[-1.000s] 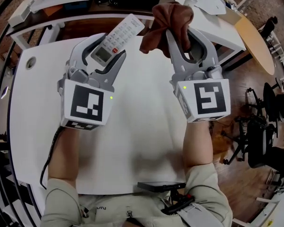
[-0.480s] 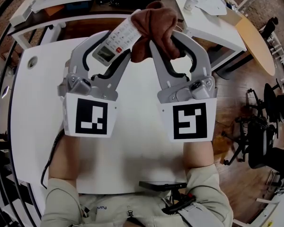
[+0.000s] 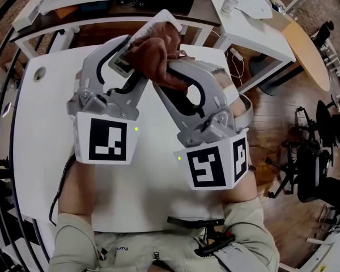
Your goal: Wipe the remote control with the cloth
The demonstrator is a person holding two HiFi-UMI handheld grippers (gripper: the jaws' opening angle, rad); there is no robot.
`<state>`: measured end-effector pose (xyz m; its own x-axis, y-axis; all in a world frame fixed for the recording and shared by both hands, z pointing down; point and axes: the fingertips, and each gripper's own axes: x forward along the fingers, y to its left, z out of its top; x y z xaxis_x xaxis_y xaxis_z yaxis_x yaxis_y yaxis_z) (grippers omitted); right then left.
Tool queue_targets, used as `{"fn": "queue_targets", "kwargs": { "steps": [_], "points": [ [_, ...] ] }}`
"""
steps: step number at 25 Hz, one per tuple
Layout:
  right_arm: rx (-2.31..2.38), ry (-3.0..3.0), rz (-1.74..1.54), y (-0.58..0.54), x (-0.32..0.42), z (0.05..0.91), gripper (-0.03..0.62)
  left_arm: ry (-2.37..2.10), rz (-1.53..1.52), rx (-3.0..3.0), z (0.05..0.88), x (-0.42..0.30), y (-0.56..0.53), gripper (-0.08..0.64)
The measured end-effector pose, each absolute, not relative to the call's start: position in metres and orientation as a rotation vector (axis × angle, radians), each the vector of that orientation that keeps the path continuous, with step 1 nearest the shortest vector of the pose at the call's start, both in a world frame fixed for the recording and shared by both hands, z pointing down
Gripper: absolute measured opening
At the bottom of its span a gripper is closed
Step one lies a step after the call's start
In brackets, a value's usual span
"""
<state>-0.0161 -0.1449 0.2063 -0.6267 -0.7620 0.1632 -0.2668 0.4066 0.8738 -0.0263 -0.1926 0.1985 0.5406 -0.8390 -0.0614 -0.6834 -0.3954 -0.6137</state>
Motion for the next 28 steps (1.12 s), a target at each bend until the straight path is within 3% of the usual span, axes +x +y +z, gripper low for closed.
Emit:
{"fn": "queue_targets", "kwargs": {
  "steps": [7,19,28],
  "points": [
    [0.845,-2.094,-1.185,-0.141,-0.016,0.208,0.101,1.215,-0.363,-2.192,0.203,-0.027,-0.193,0.242],
    [1.408,-2.086,-1.147,-0.163,0.051,0.138,0.101,1.184,-0.369,-2.185,0.21,-0.012,-0.184,0.242],
    [1.301,-2.015,-1.154,-0.171,0.039,0.159,0.101,1.127,-0.41,-2.137,0.216,0.001,-0.177,0.244]
  ]
}}
